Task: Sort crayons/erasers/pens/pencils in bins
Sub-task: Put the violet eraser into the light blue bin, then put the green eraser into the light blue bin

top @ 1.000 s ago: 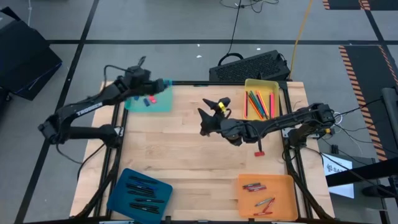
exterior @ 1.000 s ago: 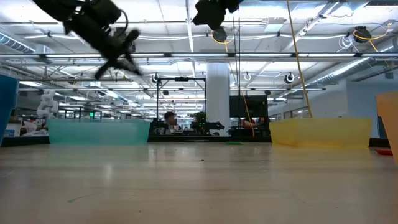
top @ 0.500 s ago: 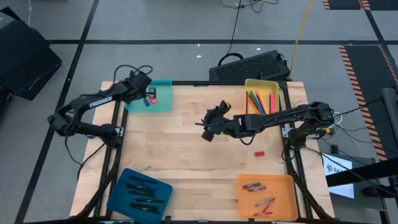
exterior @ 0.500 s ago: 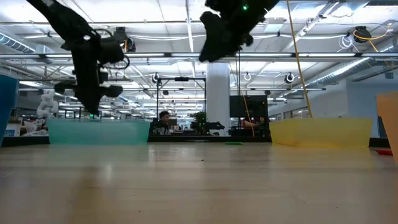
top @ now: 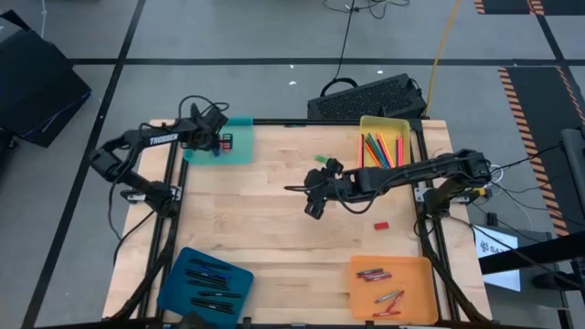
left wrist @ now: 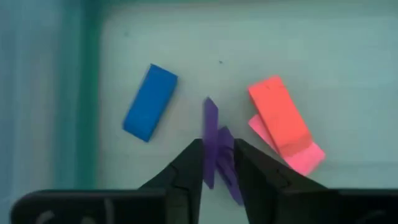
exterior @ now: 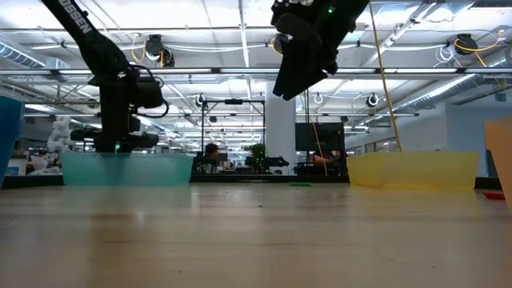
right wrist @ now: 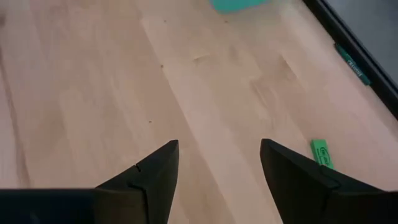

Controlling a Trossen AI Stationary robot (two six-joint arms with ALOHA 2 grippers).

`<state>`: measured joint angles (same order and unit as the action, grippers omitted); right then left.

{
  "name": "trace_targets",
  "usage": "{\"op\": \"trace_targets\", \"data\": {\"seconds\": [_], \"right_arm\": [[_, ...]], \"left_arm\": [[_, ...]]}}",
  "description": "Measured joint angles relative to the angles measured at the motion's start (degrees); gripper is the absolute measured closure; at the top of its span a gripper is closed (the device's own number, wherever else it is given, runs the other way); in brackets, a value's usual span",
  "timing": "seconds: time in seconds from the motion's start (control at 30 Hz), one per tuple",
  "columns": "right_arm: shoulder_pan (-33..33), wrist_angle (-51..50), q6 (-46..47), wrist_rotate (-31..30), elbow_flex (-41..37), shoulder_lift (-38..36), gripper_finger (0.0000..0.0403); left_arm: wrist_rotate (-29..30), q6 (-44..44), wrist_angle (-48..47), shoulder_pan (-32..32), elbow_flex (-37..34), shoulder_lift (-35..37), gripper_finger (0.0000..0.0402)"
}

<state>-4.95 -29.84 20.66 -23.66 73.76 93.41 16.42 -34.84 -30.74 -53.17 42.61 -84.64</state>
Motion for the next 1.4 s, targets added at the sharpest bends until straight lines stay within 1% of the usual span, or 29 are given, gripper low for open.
{"op": "trace_targets", "data": {"seconds": [0.07, 0.13, 0.2, 0.27, 0.33, 0.43, 0.5, 0.67, 0.73, 0.8, 0.87, 1.0, 1.1, 1.23, 1.33, 1.4], "right_arm": [[0.2, -0.3, -0.6, 2.0, 0.0, 0.0, 0.0181], [0.6, -1.5, -0.5, 3.9, 0.0, 0.0, 0.0177], [1.1, -3.8, -0.6, 4.7, 0.0, 0.0, 0.0175], [1.3, -5.4, -2.8, 6.3, 0.1, 0.0, 0.0177], [0.9, -7.6, -4.4, 7.5, 2.0, 0.1, 0.0183], [0.1, -10.2, -4.2, 7.6, 7.1, 0.6, 0.019], [-0.3, -13.7, -4.0, 7.6, 11.5, 1.8, 0.0191], [-3.4, -18.3, -6.5, 7.5, 22.9, 6.6, 0.0191], [-5.1, -18.8, -8.7, 7.5, 24.9, 8.5, 0.0191], [-6.4, -19.5, -11.6, 7.6, 24.7, 9.9, 0.0191], [-6.8, -20.9, -13.3, 7.5, 22.5, 10.7, 0.0191], [-6.3, -19.7, -12.9, 7.3, 16.4, 10.7, 0.0192], [-3.8, -20.6, -5.0, 7.7, 14.1, 10.7, 0.0192], [3.2, -20.5, 2.6, 7.5, 13.9, 10.7, 0.0192], [10.3, -19.9, 5.1, 10.3, 15.1, 10.7, 0.0192], [15.2, -18.6, 3.7, 11.4, 15.9, 11.3, 0.0192]], "left_arm": [[-1.8, 1.2, -0.6, -0.2, 0.0, 0.6, 0.0293], [-5.0, 2.0, -1.9, -0.8, 0.3, 2.1, 0.0271], [-7.6, 2.3, -4.0, -1.1, 1.3, 3.8, 0.0247], [-8.8, 3.7, -6.9, -1.2, 3.0, 6.4, 0.0225], [-9.0, 6.1, -8.8, -1.1, 5.1, 9.5, 0.0206], [-9.1, 9.8, -10.8, -0.8, 8.4, 14.0, 0.0183], [-9.6, 11.9, -11.7, -0.8, 10.8, 16.6, 0.0172], [-17.2, 16.6, -14.0, -0.7, 16.4, 20.6, 0.0161], [-20.9, 17.5, -13.7, -0.3, 18.0, 22.3, 0.0161], [-23.7, 18.3, -12.9, 0.7, 19.1, 24.1, 0.0161], [-25.6, 18.7, -11.8, 2.0, 19.7, 26.4, 0.016], [-27.3, 18.6, -9.0, 5.4, 19.9, 32.0, 0.016], [-28.2, 17.2, -6.4, 8.2, 19.9, 36.0, 0.016], [-29.9, 14.1, -0.8, 12.1, 19.9, 39.4, 0.016], [-31.6, 12.2, 3.7, 15.5, 19.9, 39.4, 0.016], [-31.5, 12.1, 5.2, 17.5, 19.9, 38.6, 0.016]]}}
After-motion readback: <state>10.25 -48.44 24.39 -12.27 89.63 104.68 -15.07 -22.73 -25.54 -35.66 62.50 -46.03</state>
